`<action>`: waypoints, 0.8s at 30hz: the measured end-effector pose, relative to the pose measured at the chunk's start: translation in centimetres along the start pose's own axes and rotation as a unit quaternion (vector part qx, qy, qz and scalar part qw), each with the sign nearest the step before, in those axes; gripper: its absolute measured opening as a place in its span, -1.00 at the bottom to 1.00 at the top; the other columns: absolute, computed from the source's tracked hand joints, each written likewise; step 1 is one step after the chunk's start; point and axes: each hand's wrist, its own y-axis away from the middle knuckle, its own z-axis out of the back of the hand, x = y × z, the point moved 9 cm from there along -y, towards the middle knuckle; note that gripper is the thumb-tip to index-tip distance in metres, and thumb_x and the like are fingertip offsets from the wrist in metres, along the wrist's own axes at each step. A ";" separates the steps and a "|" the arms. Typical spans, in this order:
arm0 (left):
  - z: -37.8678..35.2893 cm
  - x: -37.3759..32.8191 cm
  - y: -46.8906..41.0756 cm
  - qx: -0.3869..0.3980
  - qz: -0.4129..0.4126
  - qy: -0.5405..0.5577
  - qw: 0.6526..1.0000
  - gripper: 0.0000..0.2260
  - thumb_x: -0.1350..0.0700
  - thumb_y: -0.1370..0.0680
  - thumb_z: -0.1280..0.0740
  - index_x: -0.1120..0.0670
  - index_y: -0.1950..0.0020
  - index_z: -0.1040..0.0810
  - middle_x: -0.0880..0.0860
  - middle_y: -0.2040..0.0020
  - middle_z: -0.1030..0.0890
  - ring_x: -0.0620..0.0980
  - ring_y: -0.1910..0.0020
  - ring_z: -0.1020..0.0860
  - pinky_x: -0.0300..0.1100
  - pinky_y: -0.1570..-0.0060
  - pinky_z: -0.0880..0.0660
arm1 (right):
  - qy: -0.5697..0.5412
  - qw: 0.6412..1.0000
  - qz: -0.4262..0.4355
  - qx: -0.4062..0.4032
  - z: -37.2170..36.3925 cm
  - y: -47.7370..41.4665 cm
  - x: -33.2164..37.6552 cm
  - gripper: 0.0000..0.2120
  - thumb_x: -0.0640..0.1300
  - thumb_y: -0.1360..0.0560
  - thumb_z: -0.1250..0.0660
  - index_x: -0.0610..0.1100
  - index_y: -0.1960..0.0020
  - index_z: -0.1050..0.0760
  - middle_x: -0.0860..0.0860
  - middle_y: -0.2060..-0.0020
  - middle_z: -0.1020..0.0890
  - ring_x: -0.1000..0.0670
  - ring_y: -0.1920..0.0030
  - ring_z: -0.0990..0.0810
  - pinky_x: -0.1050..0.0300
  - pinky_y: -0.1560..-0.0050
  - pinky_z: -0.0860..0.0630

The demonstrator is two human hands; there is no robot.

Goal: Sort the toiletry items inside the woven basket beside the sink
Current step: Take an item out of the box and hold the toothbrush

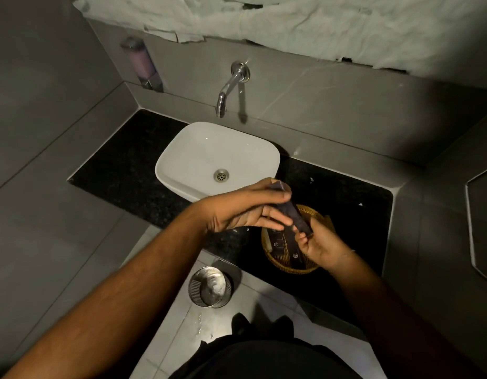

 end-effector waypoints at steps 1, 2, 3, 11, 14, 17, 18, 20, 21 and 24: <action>0.0 -0.1 -0.1 -0.013 -0.029 -0.015 0.999 -0.51 0.25 -0.68 -0.38 0.20 -0.58 -0.33 0.36 -0.48 -0.55 0.33 -0.35 -0.65 0.09 -0.38 -0.63 | -0.018 0.999 -0.024 0.015 -0.2 -0.3 -0.9 -0.63 0.07 -0.74 -0.11 -0.18 -0.08 -0.53 -0.06 0.43 -0.62 0.11 0.60 -0.49 0.32 0.65 -0.40; 0.2 -0.3 -0.3 -0.045 -0.059 -0.059 0.996 -0.52 0.32 -0.65 -0.42 0.21 -0.55 -0.37 0.31 -0.47 -0.57 0.28 -0.36 -0.66 0.07 -0.36 -0.64 | -0.028 0.998 -0.043 0.031 -0.6 -0.5 -1.8 -0.62 0.07 -0.73 -0.12 -0.19 -0.03 -0.55 -0.06 0.44 -0.62 0.11 0.60 -0.51 0.31 0.64 -0.42; 0.5 -0.6 -0.5 -0.088 -0.089 -0.125 0.984 -0.54 0.36 -0.62 -0.45 0.25 -0.49 -0.42 0.29 -0.42 -0.61 0.22 -0.34 -0.68 0.02 -0.33 -0.66 | -0.033 0.997 -0.057 0.045 -1.0 -0.5 -2.4 -0.62 0.06 -0.72 -0.16 -0.19 0.03 -0.57 -0.06 0.44 -0.62 0.09 0.58 -0.53 0.30 0.62 -0.45; 0.0 -4.4 -0.8 -0.196 -0.233 -0.195 0.932 -0.68 0.36 -0.59 -0.48 0.28 -0.34 -0.60 0.32 -0.17 -0.73 0.17 0.04 -0.77 0.14 -0.08 -0.73 | -0.044 0.997 -0.047 0.047 -0.1 -0.9 -4.2 -0.66 0.05 -0.65 -0.18 -0.11 0.17 -0.55 -0.03 0.34 -0.60 0.05 0.47 -0.55 0.32 0.50 -0.47; 0.9 -6.2 0.0 -0.241 -0.260 -0.180 0.918 -0.69 0.35 -0.59 -0.49 0.27 -0.33 -0.61 0.30 -0.16 -0.75 0.28 0.02 -0.77 0.13 -0.08 -0.73 | -0.030 0.997 -0.036 0.059 0.7 -1.2 -4.5 -0.55 0.13 -0.70 -0.12 -0.07 0.20 -0.56 0.00 0.30 -0.58 0.09 0.52 -0.50 0.34 0.55 -0.39; 2.8 -7.2 1.1 -0.291 -0.266 -0.150 0.907 -0.67 0.37 -0.61 -0.45 0.32 -0.37 -0.57 0.32 -0.21 -0.73 0.30 -0.12 -0.75 0.01 -0.09 -0.75 | -0.031 0.989 -0.050 0.137 0.7 -1.3 -5.0 -0.50 0.12 -0.71 -0.11 -0.12 0.25 -0.55 0.00 0.38 -0.55 0.13 0.60 -0.44 0.32 0.64 -0.33; 3.8 -7.1 1.6 -0.307 -0.264 -0.129 0.905 -0.68 0.36 -0.62 -0.44 0.32 -0.38 -0.57 0.32 -0.24 -0.72 0.28 -0.14 -0.75 -0.01 -0.11 -0.75 | -0.024 0.986 -0.060 0.156 0.7 -1.2 -5.3 -0.52 0.09 -0.71 -0.09 -0.13 0.25 -0.50 0.00 0.43 -0.51 0.14 0.64 -0.40 0.32 0.67 -0.31; 6.8 -6.2 3.3 -0.349 -0.251 -0.070 0.900 -0.66 0.35 -0.64 -0.42 0.30 -0.41 -0.55 0.33 -0.29 -0.70 0.26 -0.15 -0.76 -0.04 -0.16 -0.73 | 0.011 0.986 -0.083 0.147 1.6 -1.5 -5.9 -0.53 0.04 -0.75 0.00 -0.15 0.23 -0.40 0.01 0.52 -0.41 0.14 0.69 -0.33 0.34 0.70 -0.26; 8.7 -5.2 4.5 -0.370 -0.241 -0.038 0.896 -0.65 0.34 -0.64 -0.42 0.29 -0.43 -0.54 0.34 -0.30 -0.68 0.24 -0.13 -0.76 -0.03 -0.18 -0.72 | 0.033 0.987 -0.090 0.126 2.4 -1.6 -6.2 -0.56 0.01 -0.76 0.03 -0.15 0.20 -0.37 0.01 0.54 -0.40 0.14 0.70 -0.31 0.34 0.71 -0.24; 15.3 0.0 9.5 -0.420 -0.202 0.039 0.884 -0.63 0.28 -0.67 -0.40 0.29 -0.47 -0.51 0.27 -0.22 -0.69 0.16 -0.11 -0.74 -0.02 -0.22 -0.71 | 0.072 0.990 -0.094 0.075 4.3 -1.7 -6.7 -0.59 0.00 -0.77 0.03 -0.15 0.14 -0.38 0.03 0.53 -0.42 0.15 0.69 -0.29 0.33 0.70 -0.21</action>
